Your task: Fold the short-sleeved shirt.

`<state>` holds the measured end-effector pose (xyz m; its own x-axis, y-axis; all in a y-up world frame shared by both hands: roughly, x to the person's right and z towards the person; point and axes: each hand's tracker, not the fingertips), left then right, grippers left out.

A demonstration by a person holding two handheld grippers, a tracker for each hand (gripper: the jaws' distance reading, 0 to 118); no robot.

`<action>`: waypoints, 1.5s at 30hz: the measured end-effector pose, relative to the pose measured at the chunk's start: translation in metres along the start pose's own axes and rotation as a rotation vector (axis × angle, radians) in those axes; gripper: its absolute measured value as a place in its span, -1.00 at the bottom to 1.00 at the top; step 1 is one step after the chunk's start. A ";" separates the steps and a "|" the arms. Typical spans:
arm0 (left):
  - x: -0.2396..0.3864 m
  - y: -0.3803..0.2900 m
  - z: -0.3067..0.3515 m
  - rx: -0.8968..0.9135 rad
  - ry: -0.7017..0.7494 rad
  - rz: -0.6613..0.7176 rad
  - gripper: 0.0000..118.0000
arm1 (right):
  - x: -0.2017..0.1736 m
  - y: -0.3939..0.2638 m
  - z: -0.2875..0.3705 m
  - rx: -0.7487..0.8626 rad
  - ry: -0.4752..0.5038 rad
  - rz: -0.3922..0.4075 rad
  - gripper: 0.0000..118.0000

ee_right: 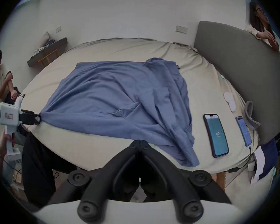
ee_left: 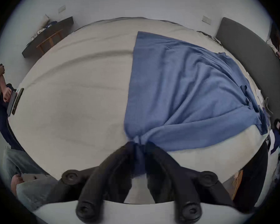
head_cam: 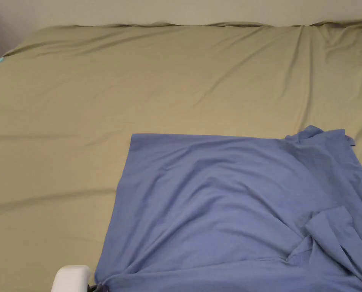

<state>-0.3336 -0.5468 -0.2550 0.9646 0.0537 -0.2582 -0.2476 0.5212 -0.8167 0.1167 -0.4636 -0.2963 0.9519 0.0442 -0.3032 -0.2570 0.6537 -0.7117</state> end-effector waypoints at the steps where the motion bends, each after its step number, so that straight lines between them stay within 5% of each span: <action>1: 0.000 0.001 0.001 -0.024 0.001 -0.009 -0.79 | 0.000 0.001 -0.003 -0.004 0.003 -0.001 -0.96; 9: 0.006 0.009 0.022 0.001 -0.004 -0.018 -0.79 | 0.030 0.011 -0.021 -0.080 -0.003 -0.063 -0.93; 10: 0.006 0.009 0.024 0.003 -0.007 -0.018 -0.79 | 0.037 0.010 -0.028 -0.118 0.010 -0.085 -0.40; 11: 0.006 0.010 0.026 0.006 -0.012 -0.013 -0.79 | 0.045 0.007 -0.035 -0.152 0.024 -0.108 0.41; 12: 0.005 0.010 0.027 0.008 -0.016 -0.011 -0.79 | 0.053 0.005 -0.038 -0.127 0.014 -0.120 0.86; 13: 0.006 0.010 0.027 0.007 -0.015 -0.010 -0.79 | 0.059 0.004 -0.042 -0.137 0.000 -0.130 0.89; 20: 0.010 0.015 0.023 -0.008 0.001 -0.025 -0.79 | 0.087 -0.011 -0.082 -0.239 -0.064 -0.132 0.76; 21: 0.012 0.015 0.021 -0.011 0.006 -0.027 -0.79 | 0.090 -0.014 -0.086 -0.247 -0.056 -0.145 0.47; 22: 0.012 0.015 0.020 -0.013 0.007 -0.027 -0.79 | 0.091 -0.016 -0.089 -0.240 -0.058 -0.160 -0.37; 23: 0.012 0.016 0.019 -0.017 0.006 -0.027 -0.79 | 0.093 -0.019 -0.092 -0.235 -0.074 -0.195 -0.88; 38: 0.039 0.104 0.054 0.198 -0.023 -0.052 -0.79 | 0.098 0.048 -0.056 -0.048 -0.037 -0.188 -0.90; 45: 0.040 0.190 -0.009 0.191 0.032 -0.076 -0.79 | 0.119 0.130 -0.112 -0.020 -0.034 -0.191 -0.90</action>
<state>-0.3430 -0.4529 -0.4252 0.9758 -0.0174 -0.2178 -0.1493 0.6750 -0.7225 0.1774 -0.4580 -0.4963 0.9887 -0.0536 -0.1399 -0.0739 0.6377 -0.7667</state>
